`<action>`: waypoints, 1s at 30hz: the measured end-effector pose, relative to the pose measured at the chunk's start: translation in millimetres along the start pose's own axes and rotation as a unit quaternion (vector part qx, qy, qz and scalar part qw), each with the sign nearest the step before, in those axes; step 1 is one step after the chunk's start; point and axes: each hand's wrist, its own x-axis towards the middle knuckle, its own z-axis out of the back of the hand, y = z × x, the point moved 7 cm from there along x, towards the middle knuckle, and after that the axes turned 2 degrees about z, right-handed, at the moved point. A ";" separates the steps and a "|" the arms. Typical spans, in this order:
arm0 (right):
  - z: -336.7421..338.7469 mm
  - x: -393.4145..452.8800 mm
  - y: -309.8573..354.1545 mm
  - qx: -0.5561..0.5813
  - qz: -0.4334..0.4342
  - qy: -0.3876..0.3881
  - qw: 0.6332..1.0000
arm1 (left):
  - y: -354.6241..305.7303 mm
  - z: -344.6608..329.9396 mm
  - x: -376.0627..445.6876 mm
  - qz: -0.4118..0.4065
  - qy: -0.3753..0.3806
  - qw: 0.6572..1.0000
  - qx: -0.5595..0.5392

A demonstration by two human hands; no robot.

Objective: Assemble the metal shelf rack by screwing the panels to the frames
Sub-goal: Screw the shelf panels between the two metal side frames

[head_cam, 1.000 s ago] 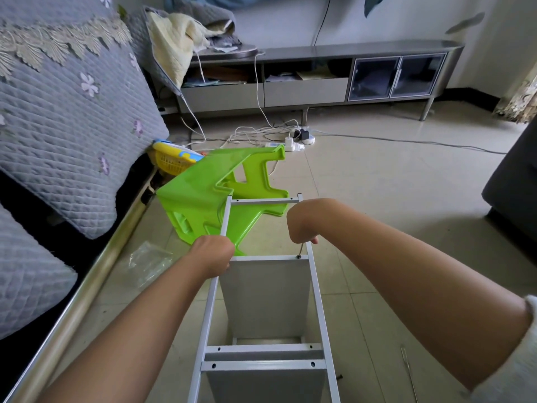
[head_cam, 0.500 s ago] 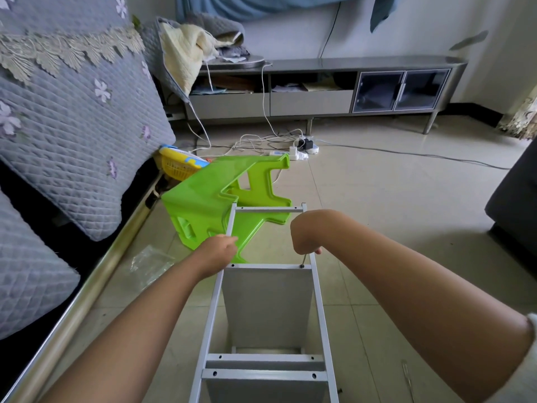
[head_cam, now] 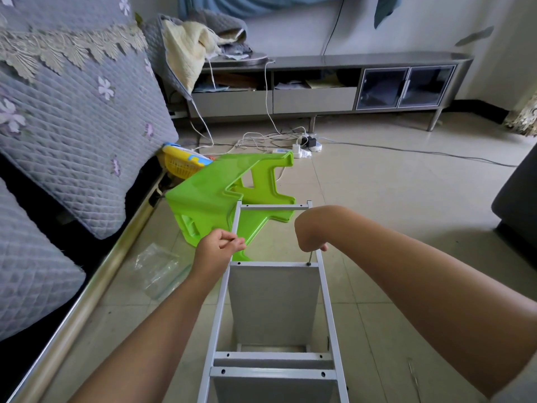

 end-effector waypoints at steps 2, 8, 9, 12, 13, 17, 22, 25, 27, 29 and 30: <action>1.5 -3.4 -0.3 -0.003 -0.001 -0.003 1.000 | 5.2 5.9 -0.5 -0.012 -0.044 0.999 0.005; 4.0 -6.1 1.5 0.010 -0.011 -0.015 1.000 | 14.0 9.3 -6.5 -0.034 -0.079 0.992 0.094; 4.4 -5.9 1.1 0.011 -0.015 -0.019 1.000 | 12.6 10.3 -7.7 -0.040 -0.088 0.988 0.117; 3.9 -4.3 -0.8 0.010 -0.020 -0.029 0.999 | 5.3 11.0 -10.1 -0.073 -0.101 0.978 0.166; 3.1 -3.4 -1.8 0.012 -0.023 -0.031 0.999 | 2.3 10.2 -10.7 -0.083 -0.100 0.976 0.173; 3.7 -5.0 -2.4 0.014 -0.019 -0.037 0.999 | -4.4 3.8 -11.3 -0.123 -0.080 0.966 0.212; 2.5 -4.6 -2.6 0.024 -0.020 -0.035 0.999 | -10.1 4.7 -13.4 -0.178 -0.107 0.944 0.258; 1.2 -4.6 -3.8 0.030 -0.020 -0.029 0.999 | -8.5 4.2 -14.2 -0.187 -0.100 0.940 0.266; 0.3 -4.2 -4.4 0.031 -0.019 -0.023 0.999 | -6.8 2.7 -15.6 -0.202 -0.090 0.934 0.283; -0.2 -3.8 -3.7 0.030 -0.014 -0.018 0.999 | -6.4 -1.0 -18.0 -0.231 -0.071 0.921 0.306; -0.5 -3.9 -3.3 0.031 -0.011 -0.016 0.999 | -6.1 -3.0 -19.4 -0.244 -0.061 0.916 0.313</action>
